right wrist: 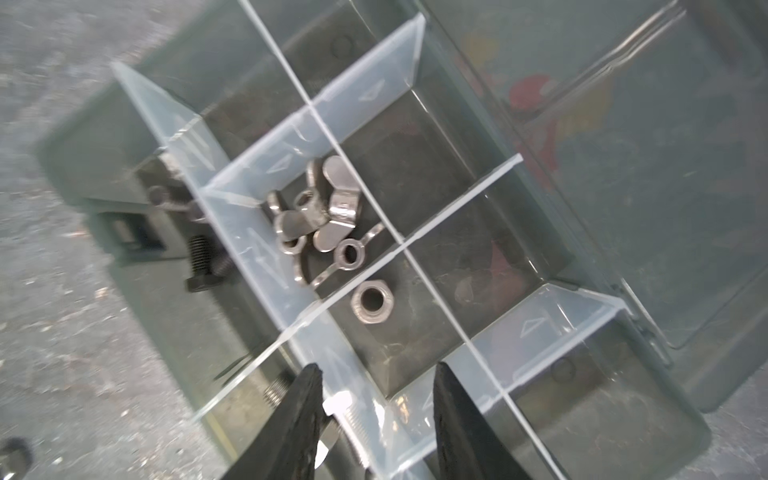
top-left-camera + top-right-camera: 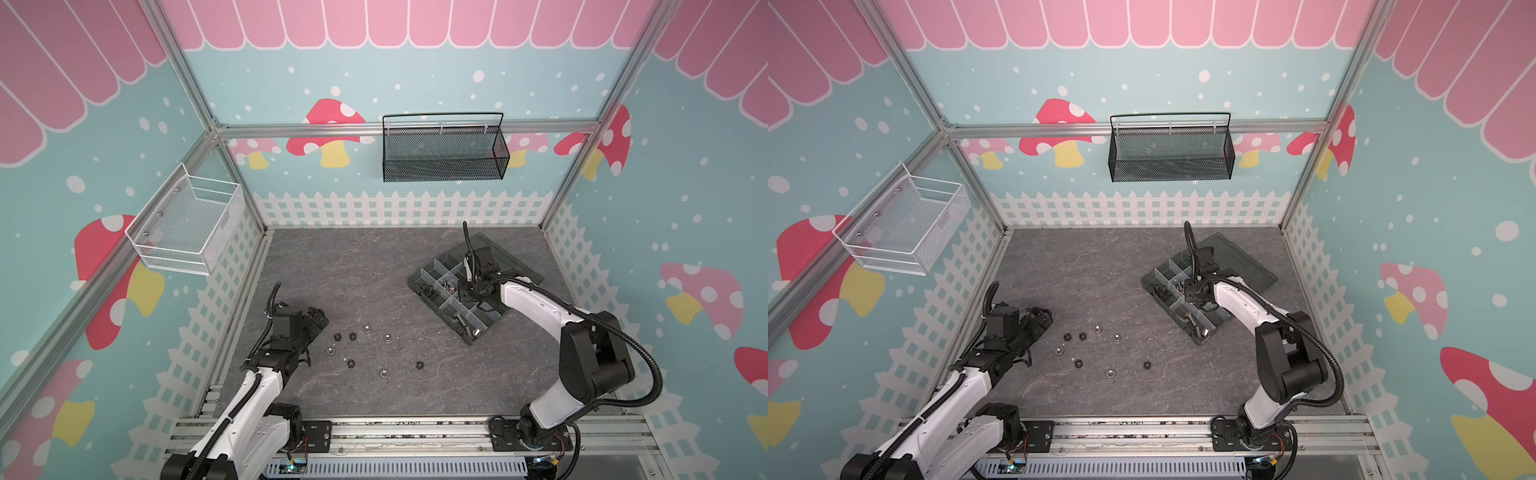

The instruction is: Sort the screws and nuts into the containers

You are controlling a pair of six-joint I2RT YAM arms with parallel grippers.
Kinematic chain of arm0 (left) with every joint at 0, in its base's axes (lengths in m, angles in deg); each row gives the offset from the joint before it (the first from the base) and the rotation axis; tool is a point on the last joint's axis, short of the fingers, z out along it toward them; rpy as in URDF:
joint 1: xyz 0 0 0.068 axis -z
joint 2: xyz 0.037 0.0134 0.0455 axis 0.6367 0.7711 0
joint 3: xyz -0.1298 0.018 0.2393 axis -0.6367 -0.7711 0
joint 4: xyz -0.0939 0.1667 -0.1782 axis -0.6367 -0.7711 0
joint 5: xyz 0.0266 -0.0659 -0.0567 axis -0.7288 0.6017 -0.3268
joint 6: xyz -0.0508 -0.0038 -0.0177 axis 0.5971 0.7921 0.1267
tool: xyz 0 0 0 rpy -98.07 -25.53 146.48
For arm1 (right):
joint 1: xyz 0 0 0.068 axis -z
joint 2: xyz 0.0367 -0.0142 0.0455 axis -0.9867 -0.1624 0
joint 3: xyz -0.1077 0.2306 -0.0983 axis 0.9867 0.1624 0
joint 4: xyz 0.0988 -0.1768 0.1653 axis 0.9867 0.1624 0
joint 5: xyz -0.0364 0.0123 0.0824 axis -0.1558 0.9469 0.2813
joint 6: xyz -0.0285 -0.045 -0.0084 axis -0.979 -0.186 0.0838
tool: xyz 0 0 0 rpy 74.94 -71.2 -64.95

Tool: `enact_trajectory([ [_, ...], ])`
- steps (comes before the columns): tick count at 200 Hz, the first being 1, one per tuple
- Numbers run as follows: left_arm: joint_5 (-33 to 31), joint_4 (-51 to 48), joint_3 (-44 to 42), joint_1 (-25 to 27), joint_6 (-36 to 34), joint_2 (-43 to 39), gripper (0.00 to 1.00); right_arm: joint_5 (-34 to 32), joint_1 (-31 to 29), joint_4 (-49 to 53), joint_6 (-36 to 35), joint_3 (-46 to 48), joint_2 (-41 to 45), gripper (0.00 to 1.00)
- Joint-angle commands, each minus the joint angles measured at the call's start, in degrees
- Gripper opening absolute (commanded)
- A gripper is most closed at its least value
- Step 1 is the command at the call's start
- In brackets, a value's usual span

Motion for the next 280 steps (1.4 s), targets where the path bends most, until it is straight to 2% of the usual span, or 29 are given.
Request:
enact_trajectory([
  [1,-1.63,-1.69,2.14,-0.63,-0.95,0.30,1.00,-1.24,-3.88,2.22,0.93,-1.04,3.17,0.46],
  [35,-1.39,-1.72,2.31,-1.00,-0.77,0.61,1.00,-1.68,-13.59,3.45,2.85,-3.24,1.38,0.46],
  [73,-1.42,-3.01,1.86,-1.14,-0.78,0.17,1.00,4.00,-22.62,2.06,4.95,-5.50,-4.68,0.45],
  [97,-1.78,-3.29,1.06,-1.55,-1.02,-0.87,1.00,6.48,-27.63,1.86,5.10,-7.93,-9.33,0.46],
  [128,-0.75,-4.03,1.19,-2.05,-2.32,-2.40,1.00,5.94,-32.05,4.09,4.81,-12.10,-15.52,0.46],
  [178,-0.15,-7.84,1.80,-2.10,-4.28,-4.41,0.99,6.27,-34.00,6.64,3.59,-17.73,-23.06,0.47],
  [229,0.14,-10.19,1.34,-2.10,-5.88,-5.49,0.97,4.20,-34.00,8.47,3.02,-20.23,-26.52,0.47],
  [280,0.81,-10.59,0.63,-2.11,-5.72,-5.41,0.97,3.51,-34.04,8.59,2.84,-20.72,-28.27,0.42],
])
